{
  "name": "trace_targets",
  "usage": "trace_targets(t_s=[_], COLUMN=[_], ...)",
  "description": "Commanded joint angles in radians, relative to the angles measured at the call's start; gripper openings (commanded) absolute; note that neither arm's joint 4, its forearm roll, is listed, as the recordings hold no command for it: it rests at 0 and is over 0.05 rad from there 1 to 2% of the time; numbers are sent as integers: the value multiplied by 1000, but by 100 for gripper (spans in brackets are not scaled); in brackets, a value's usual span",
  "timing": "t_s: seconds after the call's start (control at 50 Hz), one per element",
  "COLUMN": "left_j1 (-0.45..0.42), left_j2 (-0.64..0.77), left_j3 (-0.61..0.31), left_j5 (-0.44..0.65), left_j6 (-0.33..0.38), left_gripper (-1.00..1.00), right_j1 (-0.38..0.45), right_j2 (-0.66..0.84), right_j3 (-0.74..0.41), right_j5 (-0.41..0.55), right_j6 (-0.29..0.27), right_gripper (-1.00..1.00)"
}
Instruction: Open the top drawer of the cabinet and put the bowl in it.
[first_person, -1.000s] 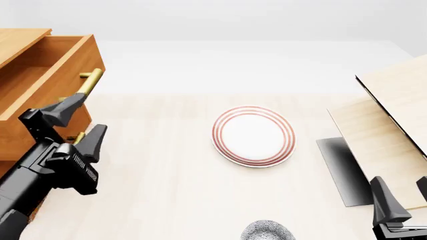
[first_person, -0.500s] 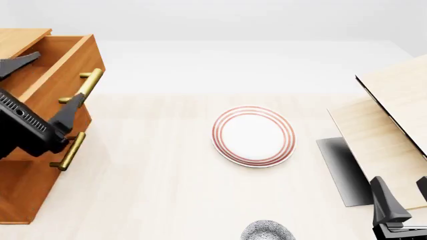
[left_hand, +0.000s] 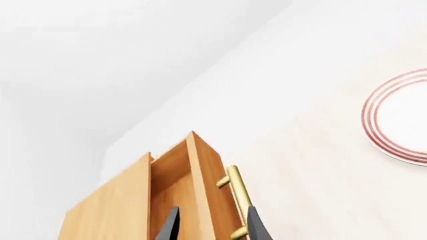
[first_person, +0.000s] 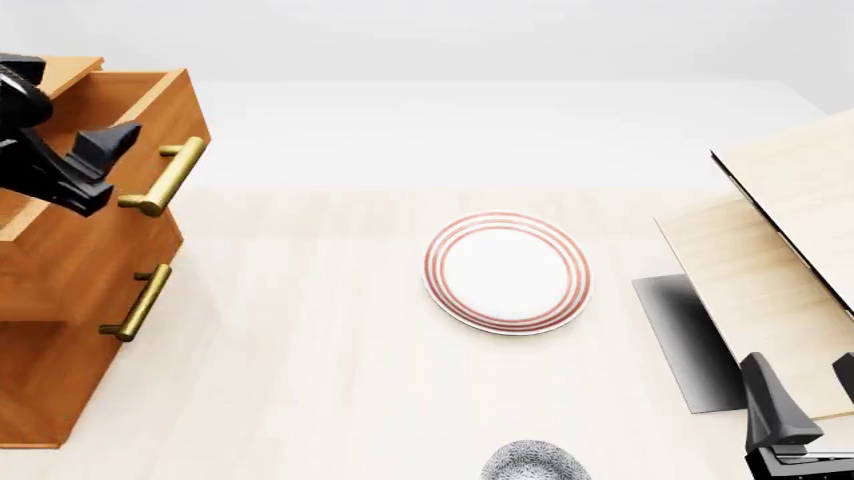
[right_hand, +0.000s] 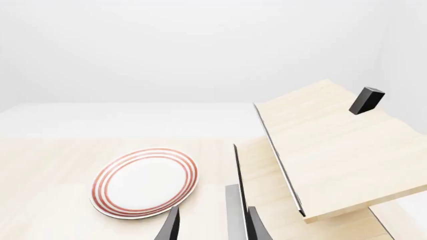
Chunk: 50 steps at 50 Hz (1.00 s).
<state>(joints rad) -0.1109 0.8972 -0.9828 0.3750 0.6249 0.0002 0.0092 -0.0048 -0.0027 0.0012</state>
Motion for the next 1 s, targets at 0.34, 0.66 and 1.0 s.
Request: trace_targets(t_s=[0.34, 0.66, 1.0], left_j1=[49, 70, 106], left_j2=[198, 284, 299], left_j3=[-315, -411, -437], left_j5=[290, 396, 473], left_j6=[-232, -364, -442], left_gripper=[100, 100, 100], right_j1=[0, 0, 0], right_j2=[-1, -1, -1], right_j3=[1, 1, 1], right_j5=[0, 0, 0], right_j6=[-1, 0, -1], right_gripper=[100, 100, 100])
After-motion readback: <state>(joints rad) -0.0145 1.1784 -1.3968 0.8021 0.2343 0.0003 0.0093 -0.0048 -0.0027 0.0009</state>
